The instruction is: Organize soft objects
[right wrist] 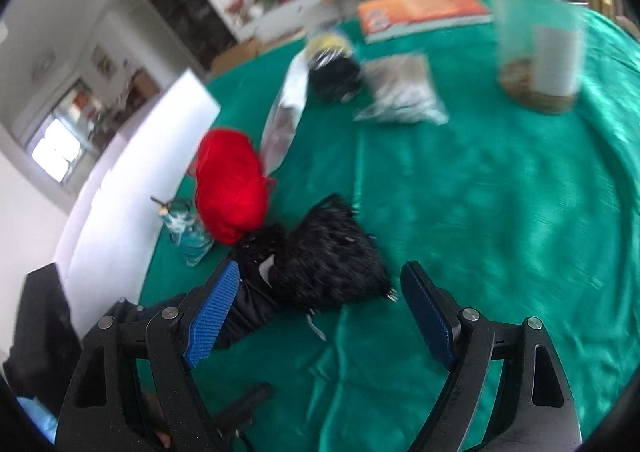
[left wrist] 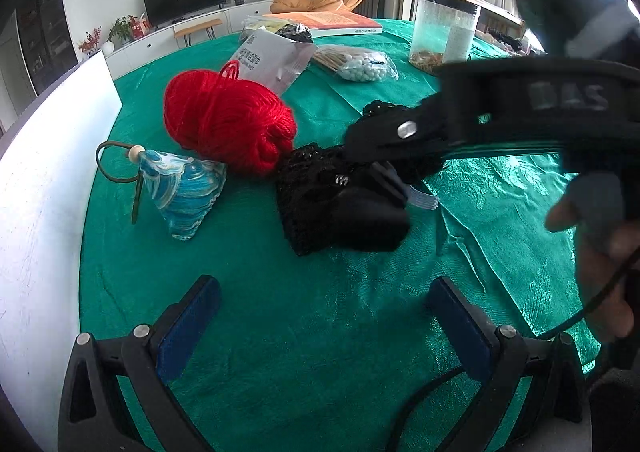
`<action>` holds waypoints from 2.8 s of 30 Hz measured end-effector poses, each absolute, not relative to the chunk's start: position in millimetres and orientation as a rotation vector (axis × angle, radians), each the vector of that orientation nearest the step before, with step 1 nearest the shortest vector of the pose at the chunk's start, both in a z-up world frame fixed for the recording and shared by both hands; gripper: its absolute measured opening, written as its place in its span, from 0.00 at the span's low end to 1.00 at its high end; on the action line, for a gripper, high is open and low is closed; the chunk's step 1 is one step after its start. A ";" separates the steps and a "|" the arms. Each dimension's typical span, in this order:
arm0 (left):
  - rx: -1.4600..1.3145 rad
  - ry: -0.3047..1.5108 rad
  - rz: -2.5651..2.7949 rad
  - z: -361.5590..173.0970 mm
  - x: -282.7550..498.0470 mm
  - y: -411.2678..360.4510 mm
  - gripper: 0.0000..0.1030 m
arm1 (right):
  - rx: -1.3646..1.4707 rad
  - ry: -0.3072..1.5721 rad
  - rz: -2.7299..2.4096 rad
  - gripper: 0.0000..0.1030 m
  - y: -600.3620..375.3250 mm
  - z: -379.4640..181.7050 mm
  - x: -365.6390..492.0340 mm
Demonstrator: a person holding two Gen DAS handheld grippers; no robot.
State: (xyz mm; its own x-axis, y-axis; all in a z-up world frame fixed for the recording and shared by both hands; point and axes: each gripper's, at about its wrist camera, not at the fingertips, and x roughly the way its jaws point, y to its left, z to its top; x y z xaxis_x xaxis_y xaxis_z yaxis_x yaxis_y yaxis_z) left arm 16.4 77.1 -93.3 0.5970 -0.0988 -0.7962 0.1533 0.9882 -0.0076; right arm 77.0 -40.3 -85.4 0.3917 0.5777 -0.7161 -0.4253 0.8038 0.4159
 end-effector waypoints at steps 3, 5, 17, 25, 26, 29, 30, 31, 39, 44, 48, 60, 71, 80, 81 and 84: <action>0.064 0.920 -0.145 -93.4 16.5 76.9 1.00 | 0.159 1.017 0.703 0.46 -29.4 -89.2 84.5; 0.063 0.919 -0.144 -93.4 16.5 77.0 1.00 | 0.168 1.029 0.701 0.39 -37.6 -84.3 80.8; 0.063 0.918 -0.140 -93.2 17.3 76.3 1.00 | 0.324 0.689 -0.003 0.77 -237.7 -70.2 81.9; 0.063 0.918 -0.140 -93.1 17.2 76.7 1.00 | 0.316 0.755 -0.096 0.77 -235.9 -78.9 48.8; 0.063 0.918 -0.140 -93.1 17.1 76.7 1.00 | 0.296 0.764 -0.099 0.77 -234.5 -76.9 45.3; 0.063 0.918 -0.140 -93.1 16.9 76.7 1.00 | 0.179 0.808 -0.089 0.77 -212.9 -80.6 47.1; 0.063 0.918 -0.140 -93.1 17.0 76.7 1.00 | 0.139 0.821 -0.084 0.76 -206.0 -82.0 48.6; 0.063 0.918 -0.140 -93.1 16.9 76.7 1.00 | 0.099 0.834 -0.081 0.76 -199.2 -84.1 49.9; 0.063 0.917 -0.139 -93.1 16.9 76.9 1.00 | 0.040 0.923 -0.065 0.79 -189.7 -102.4 56.7; 0.063 0.917 -0.140 -93.1 16.6 77.1 1.00 | 0.057 0.928 -0.064 0.82 -190.4 -104.6 57.5; 0.063 0.917 -0.140 -93.1 16.6 77.1 1.00 | 0.061 0.928 -0.064 0.83 -190.2 -105.2 57.3; 0.063 0.917 -0.140 -93.1 16.6 77.0 1.00 | 0.061 0.928 -0.063 0.84 -191.0 -104.6 57.4; 0.064 0.916 -0.140 -93.1 16.6 77.1 1.00 | 0.060 0.929 -0.062 0.84 -191.5 -104.3 56.9; 0.064 0.916 -0.140 -93.1 16.6 77.1 1.00 | 0.060 0.929 -0.061 0.84 -191.9 -104.3 56.4; 0.064 0.916 -0.140 -93.2 16.5 77.1 1.00 | 0.060 0.929 -0.061 0.84 -191.9 -104.4 56.4; 0.064 0.916 -0.140 -93.2 16.5 77.1 1.00 | 0.060 0.929 -0.061 0.84 -192.0 -104.3 56.3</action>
State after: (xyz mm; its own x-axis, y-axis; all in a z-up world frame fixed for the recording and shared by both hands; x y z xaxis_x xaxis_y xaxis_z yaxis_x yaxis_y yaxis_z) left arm 16.5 77.1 -93.2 0.6006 -0.0937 -0.7940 0.1481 0.9890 -0.0047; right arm 56.3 -192.0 -104.3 0.5973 -0.0263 -0.8016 0.0782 0.9966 0.0256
